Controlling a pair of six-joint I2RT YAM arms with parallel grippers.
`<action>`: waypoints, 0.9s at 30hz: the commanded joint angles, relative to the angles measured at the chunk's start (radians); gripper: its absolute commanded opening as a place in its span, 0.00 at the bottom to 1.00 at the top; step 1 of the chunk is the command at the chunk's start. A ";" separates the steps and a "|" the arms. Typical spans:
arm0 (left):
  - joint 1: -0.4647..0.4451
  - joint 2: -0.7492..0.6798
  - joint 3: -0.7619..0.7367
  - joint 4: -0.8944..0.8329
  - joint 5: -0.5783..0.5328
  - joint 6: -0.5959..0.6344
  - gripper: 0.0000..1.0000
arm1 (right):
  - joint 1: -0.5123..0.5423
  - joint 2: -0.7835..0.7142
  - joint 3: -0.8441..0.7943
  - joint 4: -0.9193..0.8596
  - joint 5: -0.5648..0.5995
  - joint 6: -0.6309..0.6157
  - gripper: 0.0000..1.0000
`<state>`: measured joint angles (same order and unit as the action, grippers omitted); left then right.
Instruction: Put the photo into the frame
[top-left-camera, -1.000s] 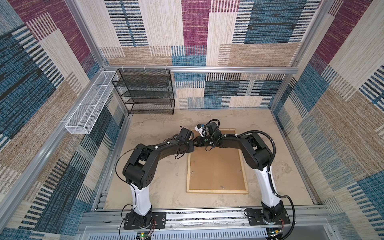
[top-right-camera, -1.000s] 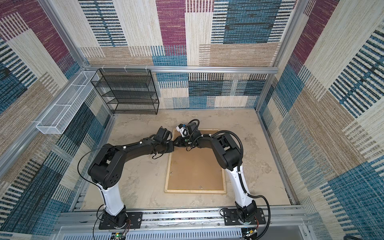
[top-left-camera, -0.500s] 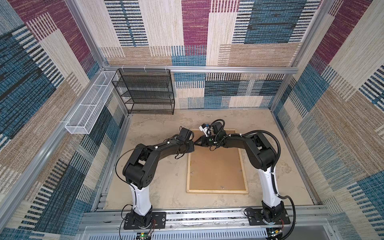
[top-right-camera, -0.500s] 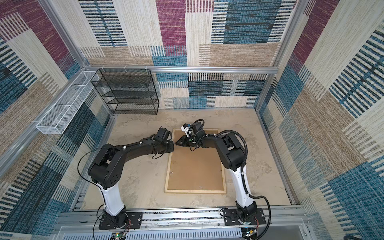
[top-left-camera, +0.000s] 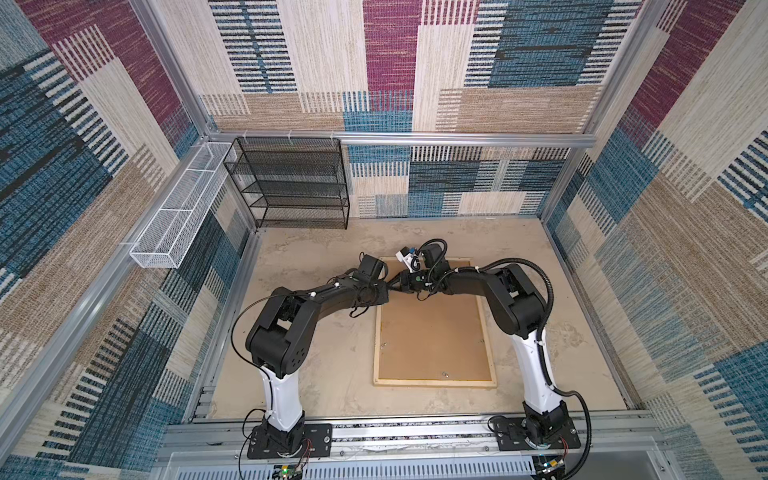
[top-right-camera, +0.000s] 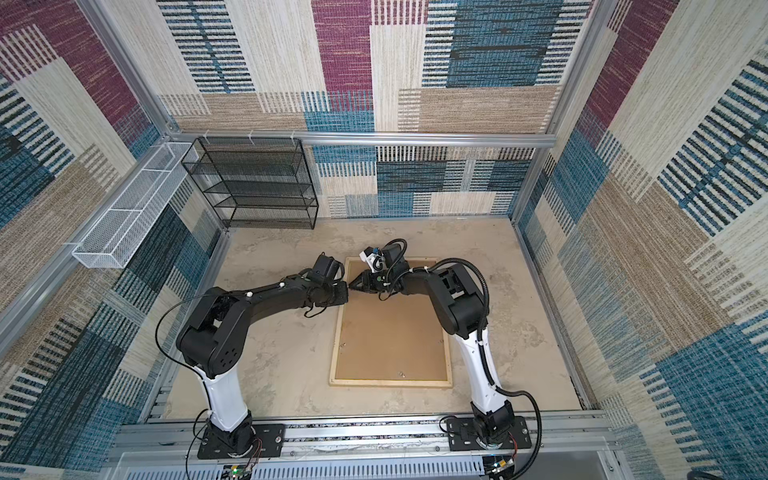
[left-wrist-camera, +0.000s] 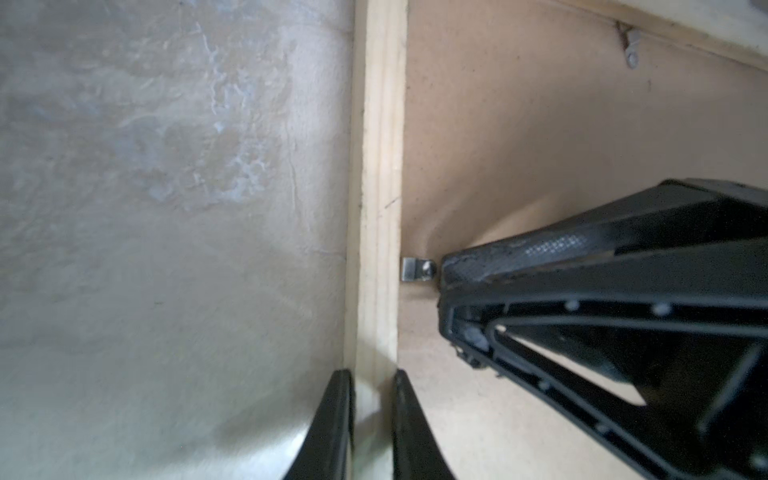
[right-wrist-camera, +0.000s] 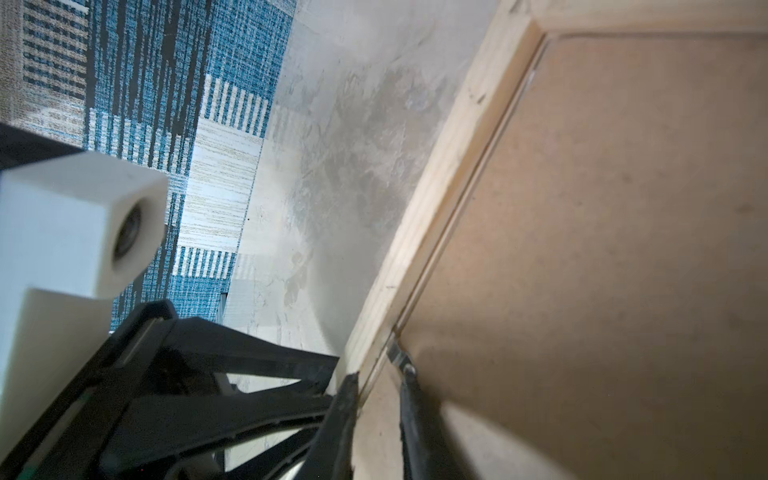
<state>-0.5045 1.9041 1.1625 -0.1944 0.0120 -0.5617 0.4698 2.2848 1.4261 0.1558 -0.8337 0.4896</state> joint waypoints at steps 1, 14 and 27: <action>0.001 0.023 -0.004 -0.024 0.020 -0.007 0.00 | 0.001 0.015 0.004 0.030 -0.002 0.014 0.23; 0.001 0.026 -0.002 -0.025 0.027 -0.005 0.00 | 0.001 0.053 0.014 0.053 -0.056 0.050 0.22; 0.001 0.024 0.000 -0.027 0.028 -0.006 0.00 | 0.002 0.043 0.032 -0.061 0.021 0.044 0.22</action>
<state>-0.5041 1.9087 1.1675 -0.1997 0.0277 -0.5613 0.4675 2.3226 1.4574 0.2028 -0.8791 0.5468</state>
